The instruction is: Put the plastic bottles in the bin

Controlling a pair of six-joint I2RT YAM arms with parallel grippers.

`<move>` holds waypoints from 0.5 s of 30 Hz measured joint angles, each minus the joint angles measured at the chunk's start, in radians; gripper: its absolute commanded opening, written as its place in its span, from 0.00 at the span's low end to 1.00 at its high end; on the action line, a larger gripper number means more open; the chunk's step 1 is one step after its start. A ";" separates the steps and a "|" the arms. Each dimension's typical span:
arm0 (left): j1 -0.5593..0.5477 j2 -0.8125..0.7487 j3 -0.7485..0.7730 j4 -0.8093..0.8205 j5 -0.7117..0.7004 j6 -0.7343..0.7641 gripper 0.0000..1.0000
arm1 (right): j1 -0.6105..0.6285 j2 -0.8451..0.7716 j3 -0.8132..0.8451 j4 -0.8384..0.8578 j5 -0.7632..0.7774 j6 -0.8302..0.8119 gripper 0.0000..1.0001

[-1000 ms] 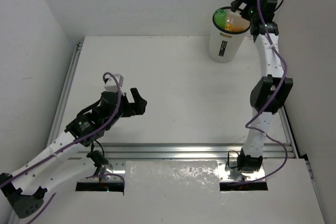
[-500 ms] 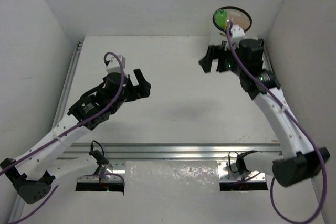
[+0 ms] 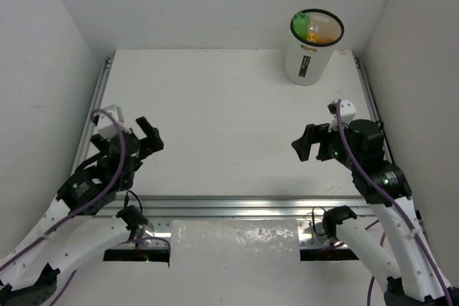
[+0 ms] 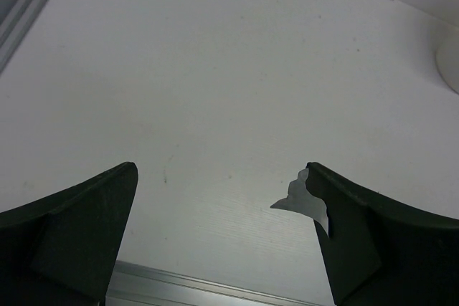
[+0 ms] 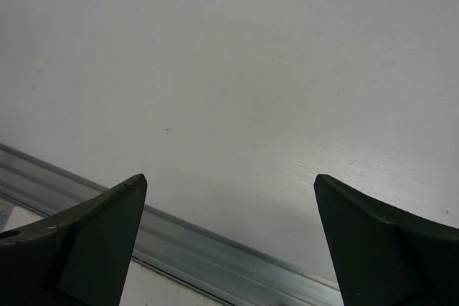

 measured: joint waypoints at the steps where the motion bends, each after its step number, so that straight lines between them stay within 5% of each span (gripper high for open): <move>1: 0.000 -0.043 -0.022 -0.017 -0.020 -0.006 1.00 | 0.000 -0.022 0.000 -0.023 0.010 0.000 0.99; 7: 0.000 -0.244 -0.043 -0.071 -0.090 -0.028 1.00 | 0.000 -0.138 -0.027 -0.138 0.107 0.002 0.99; 15: 0.000 -0.272 -0.045 -0.081 -0.108 -0.041 1.00 | 0.000 -0.229 -0.064 -0.189 0.159 0.005 0.99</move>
